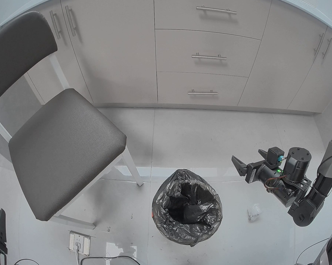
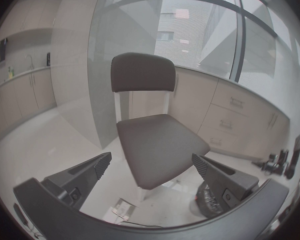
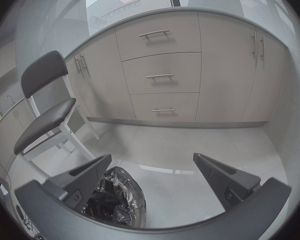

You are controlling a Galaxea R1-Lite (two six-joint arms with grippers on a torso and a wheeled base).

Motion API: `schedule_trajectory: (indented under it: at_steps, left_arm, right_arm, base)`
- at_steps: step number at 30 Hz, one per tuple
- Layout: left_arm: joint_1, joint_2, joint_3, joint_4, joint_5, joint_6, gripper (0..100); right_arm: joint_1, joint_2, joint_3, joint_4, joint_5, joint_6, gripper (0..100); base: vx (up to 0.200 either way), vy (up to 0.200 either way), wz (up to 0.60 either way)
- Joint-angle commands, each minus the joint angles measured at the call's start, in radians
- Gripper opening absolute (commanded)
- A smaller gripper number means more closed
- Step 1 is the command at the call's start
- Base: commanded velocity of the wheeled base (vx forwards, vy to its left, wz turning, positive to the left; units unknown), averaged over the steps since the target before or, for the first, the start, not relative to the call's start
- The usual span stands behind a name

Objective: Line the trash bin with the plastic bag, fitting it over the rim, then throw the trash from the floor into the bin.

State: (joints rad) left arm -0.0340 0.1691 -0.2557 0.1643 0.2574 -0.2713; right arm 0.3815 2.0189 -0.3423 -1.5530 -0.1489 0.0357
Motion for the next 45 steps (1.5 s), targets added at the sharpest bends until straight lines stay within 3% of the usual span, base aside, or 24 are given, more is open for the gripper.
schedule_trajectory:
  at_steps: [1,5,10,17,27,32,34,40,45]
  left_arm:
    - [0.04,-0.169,0.171,-0.037,0.04,0.13,100]
    - [0.039,-0.169,0.25,-0.209,0.037,0.141,100]
    - [0.039,-0.169,0.251,-0.212,0.026,0.144,100]
    - [0.039,-0.169,0.248,-0.203,-0.124,0.165,100]
    - [0.039,-0.169,0.24,-0.175,-0.127,0.192,100]
    - [0.039,-0.169,0.24,-0.178,-0.09,0.173,100]
    - [0.037,-0.169,0.242,-0.178,-0.09,0.175,100]
    - [0.039,-0.169,0.233,-0.152,-0.221,0.282,100]
    - [0.039,-0.169,0.213,-0.104,-0.257,0.336,100]
  right_arm:
    - [0.0,0.02,-0.003,-0.018,0.002,0.001,100]
    - [0.0,0.02,-0.004,-0.018,-0.001,0.001,100]
    - [-0.007,0.014,-0.014,-0.018,-0.021,0.001,100]
    - [-0.018,0.017,-0.041,-0.018,-0.06,0.0,100]
    - [-0.019,0.053,-0.139,-0.018,-0.098,-0.085,100]
    - [-0.026,0.112,-0.316,0.016,-0.189,-0.094,100]
    - [-0.027,0.13,-0.345,0.027,-0.195,-0.093,100]
    - [-0.07,0.271,-0.662,0.198,-0.264,-0.089,100]
    - [-0.096,0.331,-0.782,0.281,-0.265,-0.091,100]
  base:
    - [0.0,0.0,0.0]
    - [0.0,0.0,0.0]
    - [0.0,0.0,0.0]
    - [0.0,0.0,0.0]
    - [0.0,0.0,0.0]
    - [0.0,0.0,0.0]
    - [0.0,0.0,0.0]
    - [0.0,0.0,0.0]
    - [0.0,0.0,0.0]
